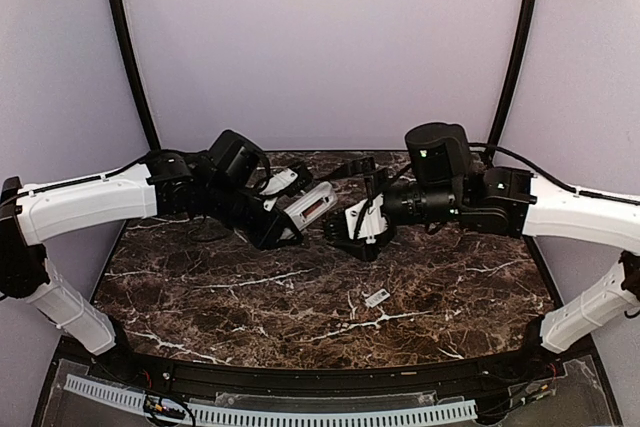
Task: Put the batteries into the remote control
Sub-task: Pass from the left arm to the right
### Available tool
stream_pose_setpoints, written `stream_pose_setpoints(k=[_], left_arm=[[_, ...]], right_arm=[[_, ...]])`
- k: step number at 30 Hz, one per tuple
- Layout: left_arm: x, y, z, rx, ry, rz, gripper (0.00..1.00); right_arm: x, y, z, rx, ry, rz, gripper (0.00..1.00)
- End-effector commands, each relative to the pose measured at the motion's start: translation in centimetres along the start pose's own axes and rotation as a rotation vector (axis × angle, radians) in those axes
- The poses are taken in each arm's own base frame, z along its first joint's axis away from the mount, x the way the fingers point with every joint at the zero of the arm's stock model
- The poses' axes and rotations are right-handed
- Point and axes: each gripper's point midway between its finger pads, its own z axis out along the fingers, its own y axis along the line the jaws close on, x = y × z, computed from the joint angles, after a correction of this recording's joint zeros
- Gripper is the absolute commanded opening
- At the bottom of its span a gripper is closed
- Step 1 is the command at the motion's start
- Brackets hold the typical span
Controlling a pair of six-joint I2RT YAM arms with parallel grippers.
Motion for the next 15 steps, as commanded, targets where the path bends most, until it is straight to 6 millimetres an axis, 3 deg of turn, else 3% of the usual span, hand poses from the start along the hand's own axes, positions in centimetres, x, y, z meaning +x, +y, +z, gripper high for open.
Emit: stream_pose_setpoints(k=[1,6,15], left_arm=[[-0.1,-2.0,-1.6,0.1,0.014,-0.039,0.0],[-0.8,-3.1,-1.9,0.16,-0.003,-0.038,0.0],[-1.3,-3.6,-2.3,0.183,-0.032,-0.04,0.0]], right_arm=[[1.1,-1.3,1.9,0.03,0.133,-0.271,0.99],[3.6,-1.0,4.4,0.031,0.267,-0.387,0.99],[3.6,-1.8,5.0,0.085,0.262,-0.382,0.9]])
